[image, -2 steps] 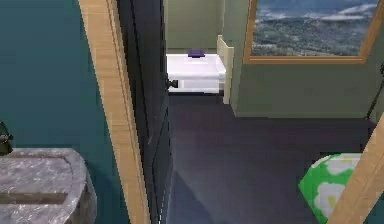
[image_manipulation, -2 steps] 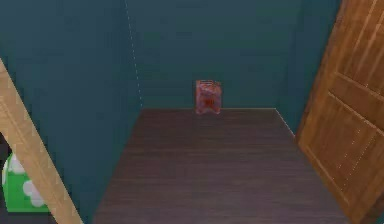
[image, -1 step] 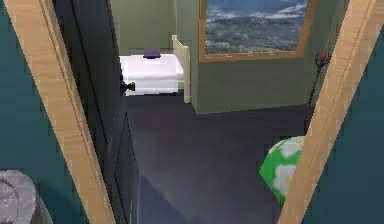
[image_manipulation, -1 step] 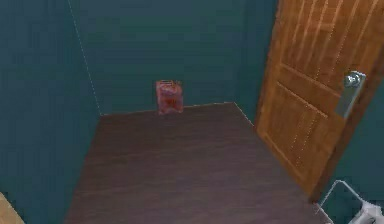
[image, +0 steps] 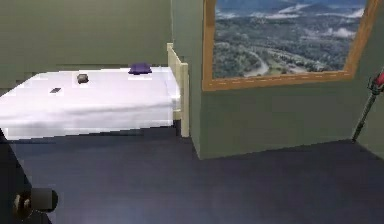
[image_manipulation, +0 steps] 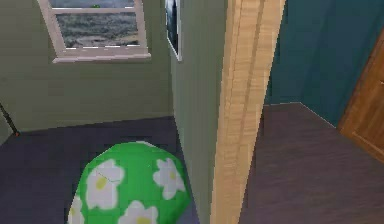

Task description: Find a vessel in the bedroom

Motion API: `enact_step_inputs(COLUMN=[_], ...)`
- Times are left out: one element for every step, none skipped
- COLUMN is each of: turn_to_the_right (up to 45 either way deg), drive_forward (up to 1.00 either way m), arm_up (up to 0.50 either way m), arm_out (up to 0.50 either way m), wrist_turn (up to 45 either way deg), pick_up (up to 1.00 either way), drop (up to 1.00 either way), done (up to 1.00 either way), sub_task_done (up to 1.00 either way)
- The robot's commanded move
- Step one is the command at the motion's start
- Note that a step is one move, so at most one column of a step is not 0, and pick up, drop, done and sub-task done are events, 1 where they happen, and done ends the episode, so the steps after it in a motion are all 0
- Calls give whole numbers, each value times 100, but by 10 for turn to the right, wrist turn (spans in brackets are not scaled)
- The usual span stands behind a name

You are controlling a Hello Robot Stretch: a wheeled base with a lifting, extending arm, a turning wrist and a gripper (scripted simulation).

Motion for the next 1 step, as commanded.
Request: enact_step_inputs(turn_to_the_right=[30], drive_forward=[0], arm_up=[0], arm_out=[0], wrist_turn=[0], pick_up=[0], drop=[0], done=[0], sub_task_done=[0])
